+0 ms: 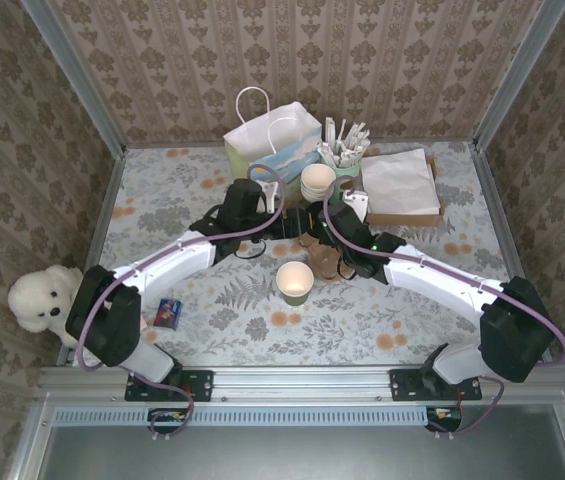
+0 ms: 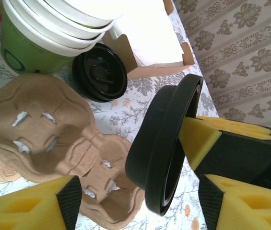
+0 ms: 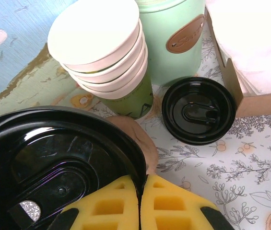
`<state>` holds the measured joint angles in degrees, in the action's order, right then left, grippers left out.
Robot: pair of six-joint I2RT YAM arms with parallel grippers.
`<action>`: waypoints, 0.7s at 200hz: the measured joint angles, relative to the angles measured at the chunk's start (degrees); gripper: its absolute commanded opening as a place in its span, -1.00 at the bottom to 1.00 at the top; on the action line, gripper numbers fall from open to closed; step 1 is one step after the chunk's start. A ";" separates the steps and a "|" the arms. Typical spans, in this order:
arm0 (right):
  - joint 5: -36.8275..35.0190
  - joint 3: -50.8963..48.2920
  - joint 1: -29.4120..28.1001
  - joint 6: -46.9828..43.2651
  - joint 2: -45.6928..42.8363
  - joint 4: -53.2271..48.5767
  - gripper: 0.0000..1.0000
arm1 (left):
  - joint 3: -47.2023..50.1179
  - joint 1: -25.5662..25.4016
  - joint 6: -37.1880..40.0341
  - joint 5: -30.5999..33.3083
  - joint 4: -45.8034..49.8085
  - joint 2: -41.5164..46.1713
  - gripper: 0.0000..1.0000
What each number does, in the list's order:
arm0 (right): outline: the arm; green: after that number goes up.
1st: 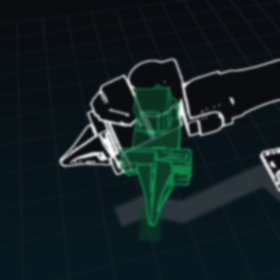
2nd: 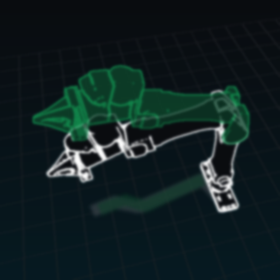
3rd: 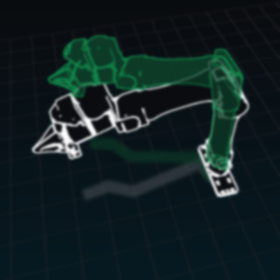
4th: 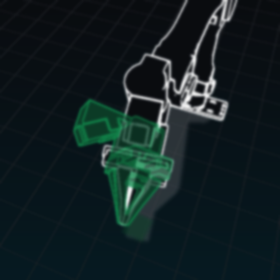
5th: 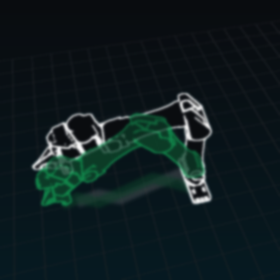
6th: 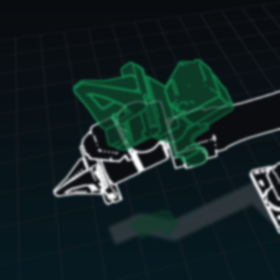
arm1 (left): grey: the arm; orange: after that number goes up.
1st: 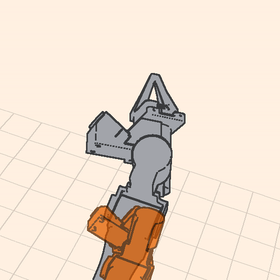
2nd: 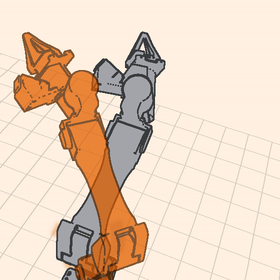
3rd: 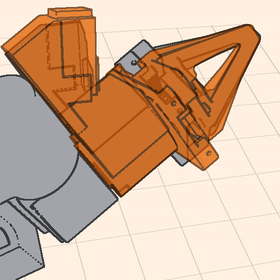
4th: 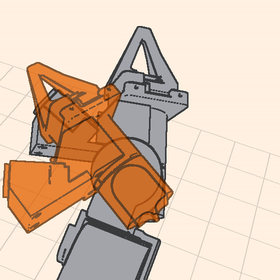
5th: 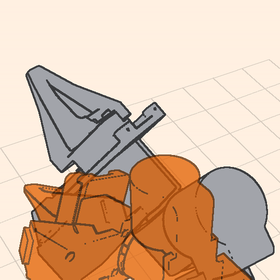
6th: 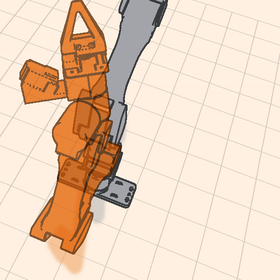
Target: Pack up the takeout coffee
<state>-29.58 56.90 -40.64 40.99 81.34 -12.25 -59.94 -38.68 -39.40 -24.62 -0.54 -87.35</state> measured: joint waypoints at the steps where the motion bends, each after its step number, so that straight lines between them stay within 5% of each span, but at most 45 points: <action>1: 0.00 0.02 -0.02 0.00 0.00 0.00 -0.83 | -0.09 -0.04 -0.02 -0.07 0.00 -0.07 0.29; 67: 0.00 1.42 -0.90 0.00 0.00 -0.17 -0.76 | -2.16 -0.35 0.33 -0.94 0.04 -1.88 -0.32; 115: 2.27 1.42 -0.74 -2.86 -3.32 0.37 -0.32 | -2.25 -0.35 2.32 -0.07 0.79 -1.86 -0.63; 140: 6.67 0.70 0.79 -6.40 -7.34 1.86 0.21 | -2.49 -0.35 4.42 -0.07 1.53 -1.86 -0.66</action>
<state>-22.92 57.60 -39.86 34.59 74.00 -10.39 -62.43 -39.03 -34.98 -24.69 0.99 -89.21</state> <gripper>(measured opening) 0.496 0.176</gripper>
